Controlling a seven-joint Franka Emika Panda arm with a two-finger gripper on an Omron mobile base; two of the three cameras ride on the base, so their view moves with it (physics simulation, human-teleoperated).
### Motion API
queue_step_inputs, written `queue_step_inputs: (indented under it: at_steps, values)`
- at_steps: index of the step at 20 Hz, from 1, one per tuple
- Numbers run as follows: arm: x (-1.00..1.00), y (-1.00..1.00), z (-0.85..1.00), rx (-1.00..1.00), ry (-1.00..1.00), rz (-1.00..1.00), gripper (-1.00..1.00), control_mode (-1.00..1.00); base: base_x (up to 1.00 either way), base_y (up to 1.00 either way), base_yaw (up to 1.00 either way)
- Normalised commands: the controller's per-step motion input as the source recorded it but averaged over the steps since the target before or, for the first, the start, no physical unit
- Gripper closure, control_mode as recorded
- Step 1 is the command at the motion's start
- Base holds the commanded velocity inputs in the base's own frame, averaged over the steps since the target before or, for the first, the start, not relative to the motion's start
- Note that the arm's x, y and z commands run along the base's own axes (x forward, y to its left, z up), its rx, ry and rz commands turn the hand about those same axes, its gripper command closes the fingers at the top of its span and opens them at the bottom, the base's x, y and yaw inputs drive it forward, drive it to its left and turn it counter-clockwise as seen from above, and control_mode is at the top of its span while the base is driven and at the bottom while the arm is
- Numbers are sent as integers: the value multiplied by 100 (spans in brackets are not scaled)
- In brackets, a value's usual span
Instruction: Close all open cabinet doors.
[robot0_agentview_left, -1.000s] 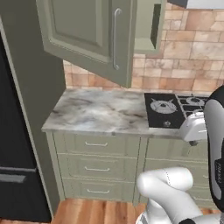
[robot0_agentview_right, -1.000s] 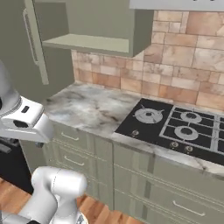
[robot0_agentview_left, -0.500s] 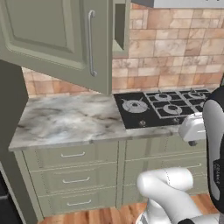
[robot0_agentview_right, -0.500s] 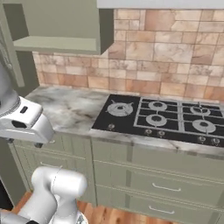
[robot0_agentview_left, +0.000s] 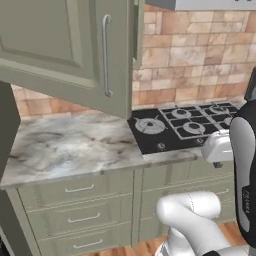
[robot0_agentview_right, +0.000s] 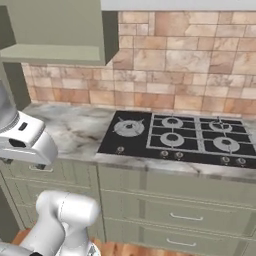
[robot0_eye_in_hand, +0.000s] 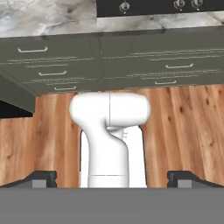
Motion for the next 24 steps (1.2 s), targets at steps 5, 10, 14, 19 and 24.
queue_step_inputs:
  at_steps: [5, 10, 14, 19, 24]
  values:
    - [0, 0, 0, 0, 0, 0, -100, 100, 55, 0, -15]
    - [0, 0, 0, 0, 0, 0, -100, 100, 44, 0, -13]
    - [0, 0, 0, 0, 0, 0, -100, 100, 41, 0, -12]
    - [0, 0, 0, 0, 0, 0, -100, 100, 40, 0, -11]
    - [0, 0, 0, 0, 0, 0, -100, 100, 37, 0, -7]
